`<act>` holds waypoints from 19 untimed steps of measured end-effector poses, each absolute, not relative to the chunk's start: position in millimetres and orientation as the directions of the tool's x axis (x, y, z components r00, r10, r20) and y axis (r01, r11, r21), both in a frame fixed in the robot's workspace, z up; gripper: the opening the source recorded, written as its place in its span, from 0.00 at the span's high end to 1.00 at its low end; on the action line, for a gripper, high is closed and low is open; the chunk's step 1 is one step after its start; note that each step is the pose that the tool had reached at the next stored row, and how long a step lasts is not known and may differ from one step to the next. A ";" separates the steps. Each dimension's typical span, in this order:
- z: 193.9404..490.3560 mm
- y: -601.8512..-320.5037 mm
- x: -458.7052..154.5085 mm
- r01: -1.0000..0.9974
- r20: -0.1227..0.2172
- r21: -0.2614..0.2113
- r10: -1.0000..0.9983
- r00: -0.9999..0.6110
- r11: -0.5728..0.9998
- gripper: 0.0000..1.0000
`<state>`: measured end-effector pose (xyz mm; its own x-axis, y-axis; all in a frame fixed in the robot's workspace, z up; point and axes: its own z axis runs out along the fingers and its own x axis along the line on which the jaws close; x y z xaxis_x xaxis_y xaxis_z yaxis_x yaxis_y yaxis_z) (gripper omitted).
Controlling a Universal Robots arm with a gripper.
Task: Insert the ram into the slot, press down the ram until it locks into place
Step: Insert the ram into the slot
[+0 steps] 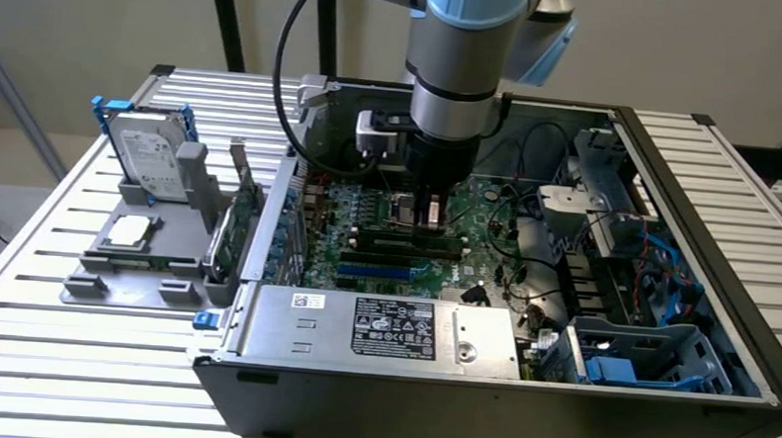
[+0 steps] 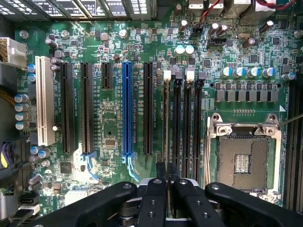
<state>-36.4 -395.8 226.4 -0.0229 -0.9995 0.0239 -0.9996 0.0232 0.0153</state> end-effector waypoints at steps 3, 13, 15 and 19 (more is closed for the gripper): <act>227.3 -395.8 -36.4 -1.000 0.024 0.015 -0.999 -0.023 0.023 0.86; 250.1 -395.8 -40.3 -1.000 0.024 0.015 -0.999 -0.023 0.023 0.82; 250.2 -395.8 -40.3 -1.000 0.023 0.015 -0.999 -0.023 0.023 0.88; 250.3 -395.8 -40.3 -1.000 0.024 0.016 -0.999 -0.023 0.023 0.89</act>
